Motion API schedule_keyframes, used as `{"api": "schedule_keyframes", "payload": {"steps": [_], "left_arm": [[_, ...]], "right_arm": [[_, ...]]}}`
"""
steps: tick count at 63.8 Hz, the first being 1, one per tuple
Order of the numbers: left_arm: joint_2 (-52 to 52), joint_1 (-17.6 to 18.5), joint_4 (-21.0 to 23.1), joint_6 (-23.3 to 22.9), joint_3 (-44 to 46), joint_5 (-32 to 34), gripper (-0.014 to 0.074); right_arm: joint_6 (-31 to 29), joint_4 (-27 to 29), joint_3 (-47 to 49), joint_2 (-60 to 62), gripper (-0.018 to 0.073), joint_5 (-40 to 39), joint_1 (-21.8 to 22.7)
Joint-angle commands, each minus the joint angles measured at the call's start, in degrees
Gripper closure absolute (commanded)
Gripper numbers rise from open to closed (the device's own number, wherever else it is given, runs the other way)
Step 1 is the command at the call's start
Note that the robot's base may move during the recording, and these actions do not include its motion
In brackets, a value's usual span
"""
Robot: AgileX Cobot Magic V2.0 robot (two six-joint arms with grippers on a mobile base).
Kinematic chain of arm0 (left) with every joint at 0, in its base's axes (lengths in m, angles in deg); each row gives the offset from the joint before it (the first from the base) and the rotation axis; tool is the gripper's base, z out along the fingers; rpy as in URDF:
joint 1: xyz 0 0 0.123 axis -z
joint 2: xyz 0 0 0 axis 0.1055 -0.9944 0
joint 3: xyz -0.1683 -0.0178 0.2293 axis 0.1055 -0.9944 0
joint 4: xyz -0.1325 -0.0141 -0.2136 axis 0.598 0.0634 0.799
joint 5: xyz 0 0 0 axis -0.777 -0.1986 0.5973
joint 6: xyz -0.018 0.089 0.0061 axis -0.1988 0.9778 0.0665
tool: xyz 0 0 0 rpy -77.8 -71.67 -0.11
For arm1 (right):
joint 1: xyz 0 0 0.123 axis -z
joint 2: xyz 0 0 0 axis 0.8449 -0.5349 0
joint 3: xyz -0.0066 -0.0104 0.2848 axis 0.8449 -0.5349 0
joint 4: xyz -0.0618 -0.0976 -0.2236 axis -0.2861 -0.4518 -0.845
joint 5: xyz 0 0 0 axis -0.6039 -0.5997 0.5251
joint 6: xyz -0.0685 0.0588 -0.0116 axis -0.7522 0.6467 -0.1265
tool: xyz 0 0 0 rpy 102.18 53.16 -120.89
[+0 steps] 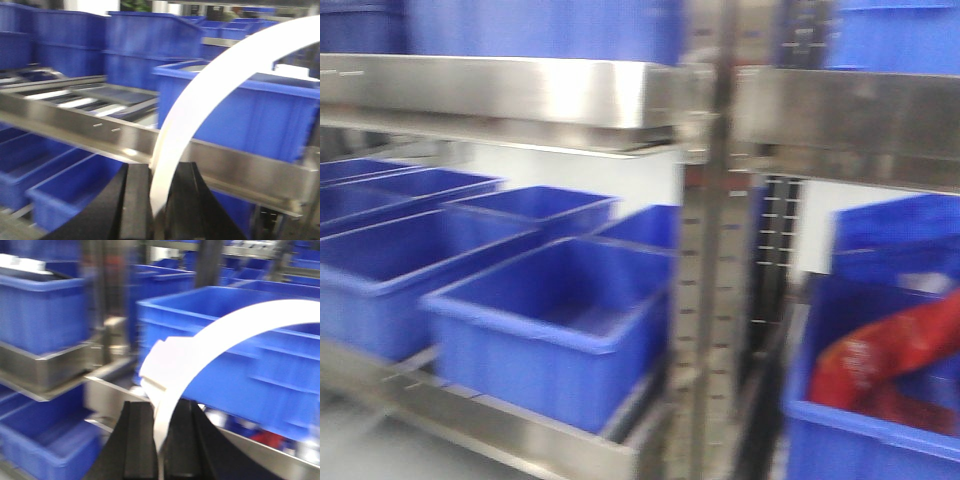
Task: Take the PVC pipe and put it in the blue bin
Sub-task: 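Drive toward the steel shelf of blue bins carrying the clamp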
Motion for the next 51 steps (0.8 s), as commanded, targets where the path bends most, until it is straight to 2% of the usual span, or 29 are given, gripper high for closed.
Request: {"api": "schedule_keyframes", "payload": {"steps": [1,51], "left_arm": [[0.3,0.4,0.2,-0.5,0.0,1.5,0.0707],[0.3,0.4,0.2,-0.5,0.0,1.5,0.0707]], "right_arm": [[-0.3,-0.5,0.2,0.0,0.0727,-1.8,0.3],[-0.3,-0.5,0.2,0.0,0.0727,-1.8,0.3]]}}
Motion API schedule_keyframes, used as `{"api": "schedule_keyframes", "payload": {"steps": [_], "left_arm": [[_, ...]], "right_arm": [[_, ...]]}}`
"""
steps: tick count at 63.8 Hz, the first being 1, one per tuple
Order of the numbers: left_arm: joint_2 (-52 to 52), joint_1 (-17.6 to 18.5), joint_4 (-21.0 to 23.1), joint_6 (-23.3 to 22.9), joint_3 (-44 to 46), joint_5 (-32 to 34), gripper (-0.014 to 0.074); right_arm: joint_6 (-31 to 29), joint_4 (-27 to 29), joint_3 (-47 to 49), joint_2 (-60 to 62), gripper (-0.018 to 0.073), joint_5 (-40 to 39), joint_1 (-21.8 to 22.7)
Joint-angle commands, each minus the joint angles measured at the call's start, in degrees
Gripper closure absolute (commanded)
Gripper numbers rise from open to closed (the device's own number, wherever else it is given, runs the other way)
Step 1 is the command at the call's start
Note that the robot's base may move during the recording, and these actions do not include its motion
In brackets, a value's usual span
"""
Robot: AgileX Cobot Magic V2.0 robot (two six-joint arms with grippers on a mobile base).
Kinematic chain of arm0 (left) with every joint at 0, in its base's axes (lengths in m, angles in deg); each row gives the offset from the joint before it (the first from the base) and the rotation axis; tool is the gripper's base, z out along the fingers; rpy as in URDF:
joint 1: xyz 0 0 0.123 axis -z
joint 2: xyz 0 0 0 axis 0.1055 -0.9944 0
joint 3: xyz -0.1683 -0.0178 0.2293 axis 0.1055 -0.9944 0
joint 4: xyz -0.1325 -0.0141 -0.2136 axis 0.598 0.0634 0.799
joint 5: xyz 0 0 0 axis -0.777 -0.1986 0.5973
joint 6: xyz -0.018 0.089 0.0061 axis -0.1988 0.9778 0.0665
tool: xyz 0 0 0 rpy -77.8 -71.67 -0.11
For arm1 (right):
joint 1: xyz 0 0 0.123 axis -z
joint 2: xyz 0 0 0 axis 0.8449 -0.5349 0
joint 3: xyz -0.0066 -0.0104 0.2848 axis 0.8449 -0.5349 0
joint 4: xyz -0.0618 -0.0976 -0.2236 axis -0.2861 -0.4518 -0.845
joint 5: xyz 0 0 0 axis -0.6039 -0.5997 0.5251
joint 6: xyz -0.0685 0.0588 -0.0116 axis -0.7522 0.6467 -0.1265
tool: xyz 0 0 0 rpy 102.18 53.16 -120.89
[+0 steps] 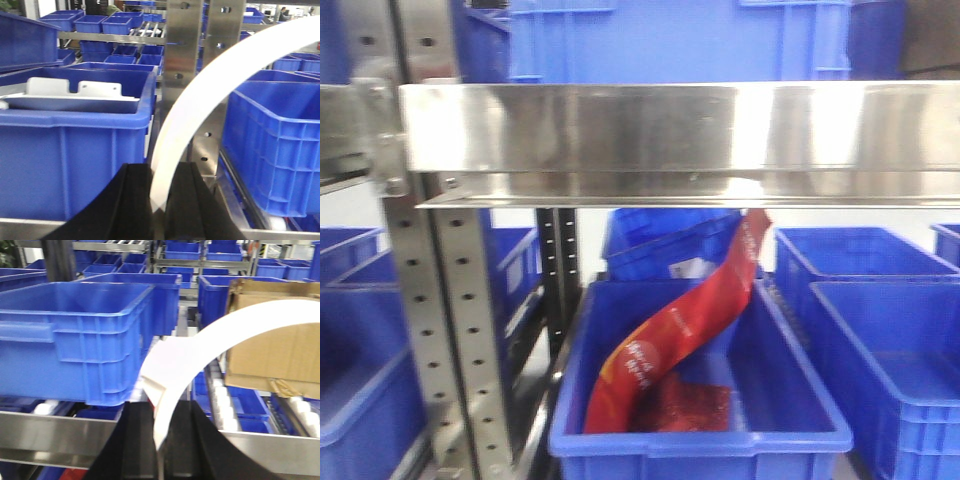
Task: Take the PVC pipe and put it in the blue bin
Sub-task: 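Drive toward the steel shelf of blue bins carrying the clamp, then move the held clamp over an open blue bin on the shelf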
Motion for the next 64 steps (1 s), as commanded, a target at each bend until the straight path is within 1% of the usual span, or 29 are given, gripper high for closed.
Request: {"api": "schedule_keyframes", "payload": {"steps": [1,64], "left_arm": [[0.3,0.4,0.2,-0.5,0.0,1.5,0.0707],[0.3,0.4,0.2,-0.5,0.0,1.5,0.0707]], "right_arm": [[-0.3,-0.5,0.2,0.0,0.0727,-1.8,0.3],[-0.3,-0.5,0.2,0.0,0.0727,-1.8,0.3]]}}
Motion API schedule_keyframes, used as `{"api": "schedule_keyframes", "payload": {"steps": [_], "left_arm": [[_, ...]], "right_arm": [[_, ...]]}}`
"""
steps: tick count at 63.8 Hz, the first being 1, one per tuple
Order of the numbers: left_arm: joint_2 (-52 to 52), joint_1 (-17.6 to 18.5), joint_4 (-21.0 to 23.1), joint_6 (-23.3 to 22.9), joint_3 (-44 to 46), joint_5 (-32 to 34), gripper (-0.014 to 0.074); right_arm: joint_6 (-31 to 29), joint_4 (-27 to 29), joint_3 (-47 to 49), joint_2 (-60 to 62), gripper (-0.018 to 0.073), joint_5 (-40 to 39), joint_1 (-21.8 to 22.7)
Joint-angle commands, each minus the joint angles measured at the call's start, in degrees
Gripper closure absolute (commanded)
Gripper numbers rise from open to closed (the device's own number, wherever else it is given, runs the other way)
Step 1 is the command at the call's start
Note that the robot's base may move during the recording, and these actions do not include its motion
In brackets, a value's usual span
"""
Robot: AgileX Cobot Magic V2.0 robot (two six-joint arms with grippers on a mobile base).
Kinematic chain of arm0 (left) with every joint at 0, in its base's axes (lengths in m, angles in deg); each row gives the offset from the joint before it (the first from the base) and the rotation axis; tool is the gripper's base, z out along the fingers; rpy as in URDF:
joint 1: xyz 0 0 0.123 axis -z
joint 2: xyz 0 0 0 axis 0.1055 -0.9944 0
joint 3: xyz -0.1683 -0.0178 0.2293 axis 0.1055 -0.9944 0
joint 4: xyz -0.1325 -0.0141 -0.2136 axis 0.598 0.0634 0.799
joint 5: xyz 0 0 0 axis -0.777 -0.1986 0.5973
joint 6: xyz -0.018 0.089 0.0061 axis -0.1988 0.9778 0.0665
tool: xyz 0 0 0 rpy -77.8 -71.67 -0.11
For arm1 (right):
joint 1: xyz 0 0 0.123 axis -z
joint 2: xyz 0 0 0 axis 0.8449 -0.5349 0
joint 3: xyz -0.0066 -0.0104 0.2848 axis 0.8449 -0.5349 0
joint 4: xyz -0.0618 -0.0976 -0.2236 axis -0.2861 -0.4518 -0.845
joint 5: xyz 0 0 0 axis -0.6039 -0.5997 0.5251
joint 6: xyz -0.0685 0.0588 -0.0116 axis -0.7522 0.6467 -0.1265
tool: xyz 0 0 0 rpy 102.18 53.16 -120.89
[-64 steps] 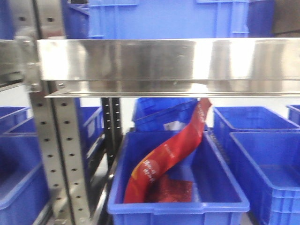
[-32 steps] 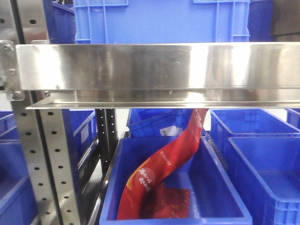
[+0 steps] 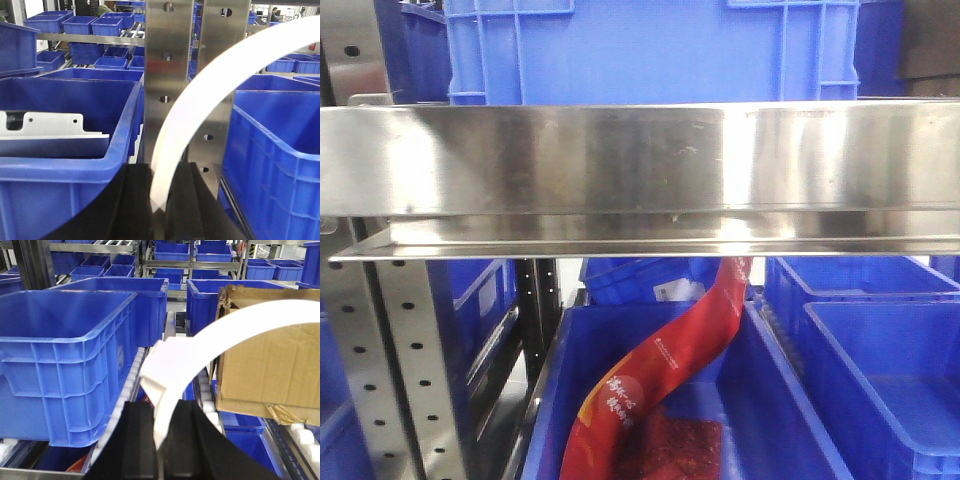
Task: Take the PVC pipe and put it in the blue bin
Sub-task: 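Move the held clamp over an open blue bin on the shelf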
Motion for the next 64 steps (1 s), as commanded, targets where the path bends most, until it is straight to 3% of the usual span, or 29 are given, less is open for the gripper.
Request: {"api": "schedule_keyframes", "payload": {"steps": [1,29,38,59,64], "left_arm": [[0.3,0.4,0.2,-0.5,0.0,1.5,0.0707],[0.3,0.4,0.2,-0.5,0.0,3.2,0.0707],[0.3,0.4,0.2,-0.5,0.0,8.8,0.0707],[-1.0,0.4,1.0,-0.5,0.1,7.2,0.0707],[-3.3,1.8,1.2,-0.1,2.0,6.2,0.0707]], "right_arm": [[-0.3,-0.5,0.2,0.0,0.0727,-1.8,0.3],[-0.3,-0.5,0.2,0.0,0.0727,-1.9,0.3],[-0.3,-0.5,0.2,0.0,0.0727,-7.3,0.3],[-0.3,-0.2,0.3,-3.7,0.0727,-13.2,0.2],[-0.6,-0.2,0.8,-5.6,0.0727,-14.1,-0.4]]}}
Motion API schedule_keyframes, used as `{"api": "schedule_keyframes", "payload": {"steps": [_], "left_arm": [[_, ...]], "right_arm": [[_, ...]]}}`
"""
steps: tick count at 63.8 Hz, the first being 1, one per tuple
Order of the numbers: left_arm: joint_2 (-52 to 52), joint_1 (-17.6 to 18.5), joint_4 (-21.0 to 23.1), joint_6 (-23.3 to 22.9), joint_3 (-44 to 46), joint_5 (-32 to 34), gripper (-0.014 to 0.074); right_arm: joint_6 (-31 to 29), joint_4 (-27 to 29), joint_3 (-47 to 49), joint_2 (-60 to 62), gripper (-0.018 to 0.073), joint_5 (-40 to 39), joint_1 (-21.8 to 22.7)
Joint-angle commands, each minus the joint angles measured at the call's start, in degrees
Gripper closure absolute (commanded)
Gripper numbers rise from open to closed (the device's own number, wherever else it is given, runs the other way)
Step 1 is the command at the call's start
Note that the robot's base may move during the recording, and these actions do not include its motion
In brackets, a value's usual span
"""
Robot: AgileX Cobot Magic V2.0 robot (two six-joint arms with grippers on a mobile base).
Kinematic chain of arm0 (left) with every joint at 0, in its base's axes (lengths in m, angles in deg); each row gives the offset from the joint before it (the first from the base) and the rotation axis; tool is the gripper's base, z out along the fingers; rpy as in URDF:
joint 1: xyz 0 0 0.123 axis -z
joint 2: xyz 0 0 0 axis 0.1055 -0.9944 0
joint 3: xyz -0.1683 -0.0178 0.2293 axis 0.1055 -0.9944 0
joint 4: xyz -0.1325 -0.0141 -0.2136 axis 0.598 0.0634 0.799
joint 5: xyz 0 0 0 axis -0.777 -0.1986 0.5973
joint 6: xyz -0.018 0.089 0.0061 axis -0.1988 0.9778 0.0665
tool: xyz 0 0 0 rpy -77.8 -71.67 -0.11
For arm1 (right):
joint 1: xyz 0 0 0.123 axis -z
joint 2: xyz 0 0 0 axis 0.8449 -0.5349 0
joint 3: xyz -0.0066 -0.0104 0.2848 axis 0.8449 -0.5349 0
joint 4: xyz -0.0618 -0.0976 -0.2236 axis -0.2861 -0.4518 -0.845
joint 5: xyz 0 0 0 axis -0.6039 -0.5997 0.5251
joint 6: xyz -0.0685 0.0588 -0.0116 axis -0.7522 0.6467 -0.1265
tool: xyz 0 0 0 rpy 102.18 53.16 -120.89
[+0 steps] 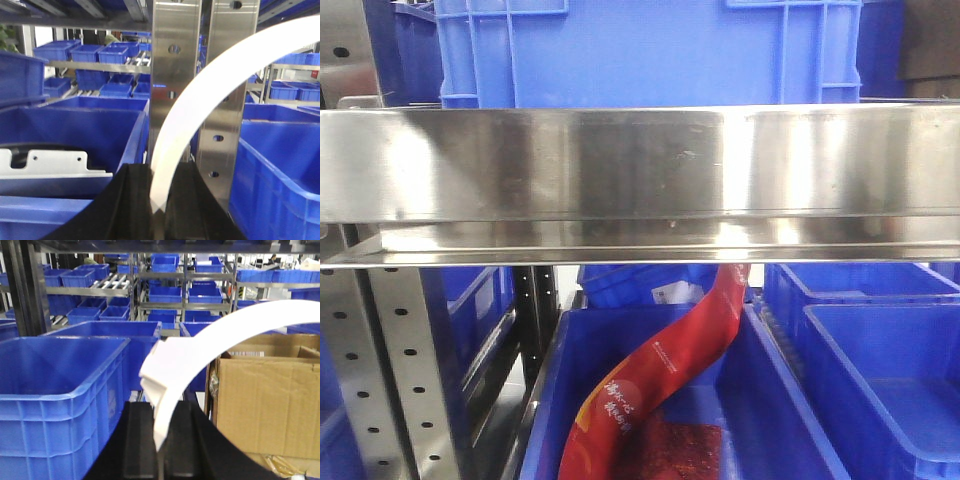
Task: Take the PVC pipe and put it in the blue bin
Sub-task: 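Move the held clamp over an open blue bin on the shelf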
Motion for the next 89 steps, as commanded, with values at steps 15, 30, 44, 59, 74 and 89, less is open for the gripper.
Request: {"api": "schedule_keyframes", "payload": {"steps": [15,30,44,59,74,89], "left_arm": [[-10.8,14.0,0.6,3.5,11.5,-1.9,0.0707],[-25.3,25.0,0.4,3.5,25.0,-2.2,0.0707],[-39.6,27.2,0.7,3.5,39.3,-3.9,0.0707],[-53.4,27.2,0.8,3.5,50.3,1.8,0.0707],[-59.3,27.2,0.8,3.5,51.4,2.3,0.0707],[-60.0,27.2,1.5,3.5,51.4,0.5,0.0707]], "right_arm": [[-5.3,-0.2,9.1,-11.8,0.0727,-4.0,-8.3],[-5.3,-0.1,17.6,-24.7,0.0727,-1.1,-19.5],[-5.3,-0.1,25.8,-35.5,0.0727,-1.1,-25.4],[-5.3,0.7,35.2,-47.0,0.0727,-1.3,-25.6],[-5.3,4.9,39.8,-52.9,0.0727,1.4,-25.6],[-5.3,5.6,39.8,-53.3,0.0727,1.5,-25.6]]}}
